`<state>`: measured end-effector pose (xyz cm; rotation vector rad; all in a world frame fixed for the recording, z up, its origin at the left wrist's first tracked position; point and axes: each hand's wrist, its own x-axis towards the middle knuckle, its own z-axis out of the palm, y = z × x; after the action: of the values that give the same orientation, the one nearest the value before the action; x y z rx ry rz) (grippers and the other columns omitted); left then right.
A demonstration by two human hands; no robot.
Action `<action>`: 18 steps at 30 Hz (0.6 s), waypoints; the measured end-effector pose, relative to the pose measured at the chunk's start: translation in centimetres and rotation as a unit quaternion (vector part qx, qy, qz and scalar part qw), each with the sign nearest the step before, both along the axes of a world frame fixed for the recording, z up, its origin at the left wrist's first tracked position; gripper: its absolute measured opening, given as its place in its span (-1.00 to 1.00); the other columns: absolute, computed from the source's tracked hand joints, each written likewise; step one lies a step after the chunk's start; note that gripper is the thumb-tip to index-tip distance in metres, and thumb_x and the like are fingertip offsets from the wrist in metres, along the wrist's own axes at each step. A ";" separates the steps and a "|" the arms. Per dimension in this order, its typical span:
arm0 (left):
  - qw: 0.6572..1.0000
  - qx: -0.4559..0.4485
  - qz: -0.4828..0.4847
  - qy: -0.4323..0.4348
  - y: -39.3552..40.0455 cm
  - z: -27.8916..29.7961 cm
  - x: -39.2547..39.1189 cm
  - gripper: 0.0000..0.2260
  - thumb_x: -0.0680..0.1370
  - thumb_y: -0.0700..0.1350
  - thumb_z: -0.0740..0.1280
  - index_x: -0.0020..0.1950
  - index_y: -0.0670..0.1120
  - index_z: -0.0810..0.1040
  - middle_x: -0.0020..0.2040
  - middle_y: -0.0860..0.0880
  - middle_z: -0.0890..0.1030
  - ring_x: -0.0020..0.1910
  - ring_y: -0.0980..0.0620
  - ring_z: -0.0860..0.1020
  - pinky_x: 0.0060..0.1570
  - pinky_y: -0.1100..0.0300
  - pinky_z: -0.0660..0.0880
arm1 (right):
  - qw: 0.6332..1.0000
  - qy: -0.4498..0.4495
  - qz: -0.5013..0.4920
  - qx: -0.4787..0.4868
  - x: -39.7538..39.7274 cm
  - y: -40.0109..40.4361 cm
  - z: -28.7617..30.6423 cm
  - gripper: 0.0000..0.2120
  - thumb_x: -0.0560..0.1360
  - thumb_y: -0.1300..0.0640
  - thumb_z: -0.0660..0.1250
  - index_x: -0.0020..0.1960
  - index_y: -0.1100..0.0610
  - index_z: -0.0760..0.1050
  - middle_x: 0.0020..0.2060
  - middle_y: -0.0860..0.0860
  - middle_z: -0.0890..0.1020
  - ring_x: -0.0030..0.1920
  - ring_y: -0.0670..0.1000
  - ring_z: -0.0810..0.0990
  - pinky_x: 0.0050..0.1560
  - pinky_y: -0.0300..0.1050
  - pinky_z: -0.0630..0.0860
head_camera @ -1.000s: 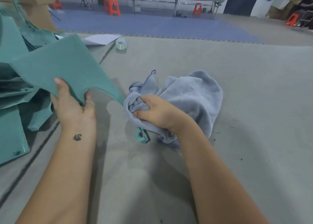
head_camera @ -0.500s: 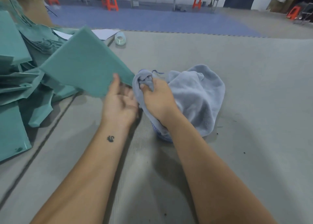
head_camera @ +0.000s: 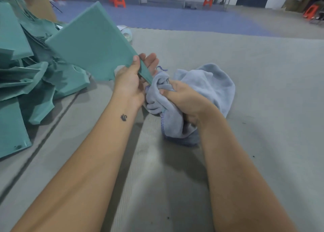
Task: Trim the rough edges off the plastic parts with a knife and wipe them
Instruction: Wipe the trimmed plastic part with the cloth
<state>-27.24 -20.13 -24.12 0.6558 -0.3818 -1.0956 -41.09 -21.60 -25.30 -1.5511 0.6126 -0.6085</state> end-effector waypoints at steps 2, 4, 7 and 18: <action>1.000 -0.001 -0.002 0.008 -0.8 0.3 -0.3 -0.75 0.69 -0.12 0.10 -0.07 -0.15 0.49 -0.23 -0.07 0.70 -0.22 0.02 0.69 -0.19 0.16 0.63 | 1.000 0.001 0.013 0.021 -0.5 -0.3 -0.1 -0.89 0.57 0.31 0.25 -0.06 0.22 0.54 -0.08 0.17 0.63 0.00 0.08 0.63 0.21 0.02 0.52; 0.999 -0.013 0.000 0.046 -1.4 0.5 -0.3 -0.74 0.69 -0.12 0.10 -0.09 -0.18 0.49 -0.27 -0.09 0.69 -0.28 0.03 0.68 -0.30 0.18 0.62 | 0.999 0.007 0.043 0.029 -0.9 -0.4 -0.3 -0.87 0.50 0.33 0.30 0.04 0.26 0.55 0.01 0.18 0.62 0.14 0.15 0.61 0.34 0.09 0.45; 0.990 -0.036 0.016 0.137 -2.0 0.4 0.0 -0.76 0.68 -0.15 0.12 -0.10 -0.21 0.47 -0.33 -0.13 0.67 -0.41 0.06 0.64 -0.43 0.25 0.56 | 0.997 0.051 0.050 0.004 -1.1 -0.4 -0.5 -0.78 0.54 0.37 0.27 0.18 0.34 0.48 0.02 0.17 0.60 0.12 0.13 0.60 0.29 0.07 0.46; 0.980 -0.057 0.048 0.185 -2.6 -0.8 0.2 -0.75 0.68 -0.01 0.08 -0.10 -0.04 0.46 -0.26 0.06 0.59 -0.64 0.20 0.27 -0.64 0.39 0.17 | 0.992 0.068 -0.104 -0.036 1.0 -0.1 -0.2 -0.73 0.62 0.25 0.14 -0.22 0.17 0.46 -0.28 0.12 0.50 -0.15 0.06 0.49 -0.09 -0.05 0.44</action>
<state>-27.02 -22.72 -24.92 0.3542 -0.0902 -1.0691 -40.05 -21.74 -25.50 -1.6170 0.8718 -0.6924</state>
